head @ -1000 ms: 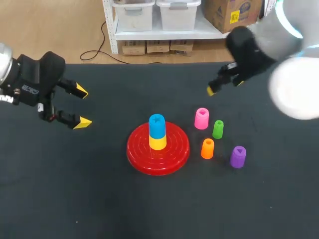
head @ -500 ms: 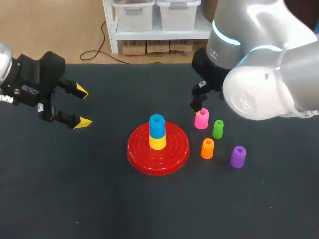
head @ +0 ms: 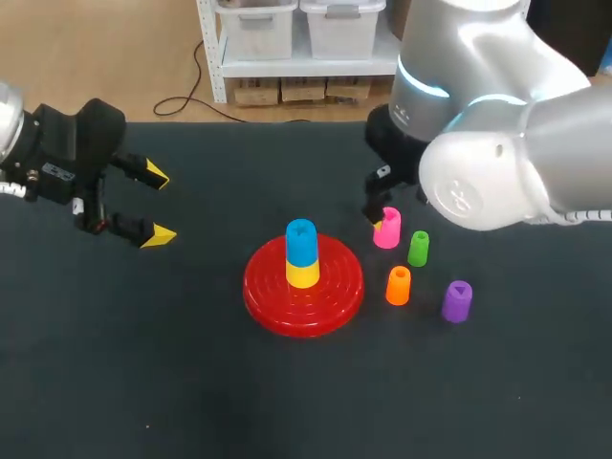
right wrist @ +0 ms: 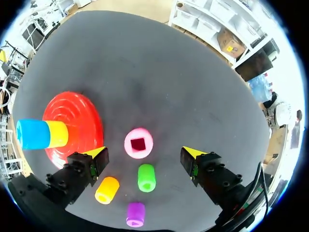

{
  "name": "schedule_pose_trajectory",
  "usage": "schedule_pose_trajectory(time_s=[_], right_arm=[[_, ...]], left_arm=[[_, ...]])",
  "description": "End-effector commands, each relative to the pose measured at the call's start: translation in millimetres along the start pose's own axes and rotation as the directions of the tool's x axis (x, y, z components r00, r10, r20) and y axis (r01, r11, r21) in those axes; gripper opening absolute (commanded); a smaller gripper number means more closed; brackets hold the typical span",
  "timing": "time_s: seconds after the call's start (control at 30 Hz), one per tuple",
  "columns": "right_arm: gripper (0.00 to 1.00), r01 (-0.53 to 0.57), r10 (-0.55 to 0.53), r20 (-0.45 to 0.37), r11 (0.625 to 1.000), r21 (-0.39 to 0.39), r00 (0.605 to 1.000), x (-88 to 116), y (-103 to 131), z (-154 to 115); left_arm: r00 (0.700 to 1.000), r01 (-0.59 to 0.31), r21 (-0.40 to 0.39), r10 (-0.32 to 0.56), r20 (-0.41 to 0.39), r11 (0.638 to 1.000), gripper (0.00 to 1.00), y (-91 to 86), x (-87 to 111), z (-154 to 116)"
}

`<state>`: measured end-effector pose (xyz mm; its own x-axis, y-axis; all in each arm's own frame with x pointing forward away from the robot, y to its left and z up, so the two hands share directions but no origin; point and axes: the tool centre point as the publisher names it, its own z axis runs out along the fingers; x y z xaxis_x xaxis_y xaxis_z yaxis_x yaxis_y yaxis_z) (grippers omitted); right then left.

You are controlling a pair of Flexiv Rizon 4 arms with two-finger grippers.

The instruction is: Pick up and stack the cylinders on the red base in this order: pink,purple,orange,green

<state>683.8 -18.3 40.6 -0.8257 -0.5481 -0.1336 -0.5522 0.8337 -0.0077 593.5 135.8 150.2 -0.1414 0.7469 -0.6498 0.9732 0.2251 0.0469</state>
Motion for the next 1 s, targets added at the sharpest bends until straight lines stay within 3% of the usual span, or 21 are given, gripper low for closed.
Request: schedule_pose_trajectory(time_s=[0.03,0.6,0.77,0.83,0.87,1.0], right_arm=[[1.0,0.021,-0.021,-0.021,1.0,0.02,1.0,-9.6,1.5,0.6],[0.97,0.046,-0.044,-0.043,0.998,0.037,0.998,-3.5,7.0,11.5],[0.73,0.039,-0.038,-0.038,0.999,0.03,0.999,-5.0,6.6,12.3],[0.54,0.038,-0.037,-0.035,0.999,0.028,0.999,-6.0,7.0,12.4],[0.49,0.038,-0.037,-0.035,0.999,0.026,0.999,-6.1,7.1,12.4],[0.44,0.039,-0.038,-0.036,0.999,0.024,0.999,-5.5,8.3,12.7]], left_arm=[[1.0,-0.001,0.002,0.001,0.0,1.0,1.0,1.1,0.5,0.5],[1.0,-0.001,0.002,0.001,0.0,1.0,1.0,1.1,0.5,0.5],[1.0,-0.001,0.002,0.001,0.0,1.0,1.0,1.1,0.5,0.5],[1.0,-0.001,0.002,0.001,0.0,1.0,1.0,1.1,0.5,0.5],[1.0,-0.001,0.002,0.001,0.0,1.0,1.0,1.1,0.5,0.5],[1.0,-0.001,0.002,0.001,0.0,1.0,1.0,1.1,0.5,0.5]])
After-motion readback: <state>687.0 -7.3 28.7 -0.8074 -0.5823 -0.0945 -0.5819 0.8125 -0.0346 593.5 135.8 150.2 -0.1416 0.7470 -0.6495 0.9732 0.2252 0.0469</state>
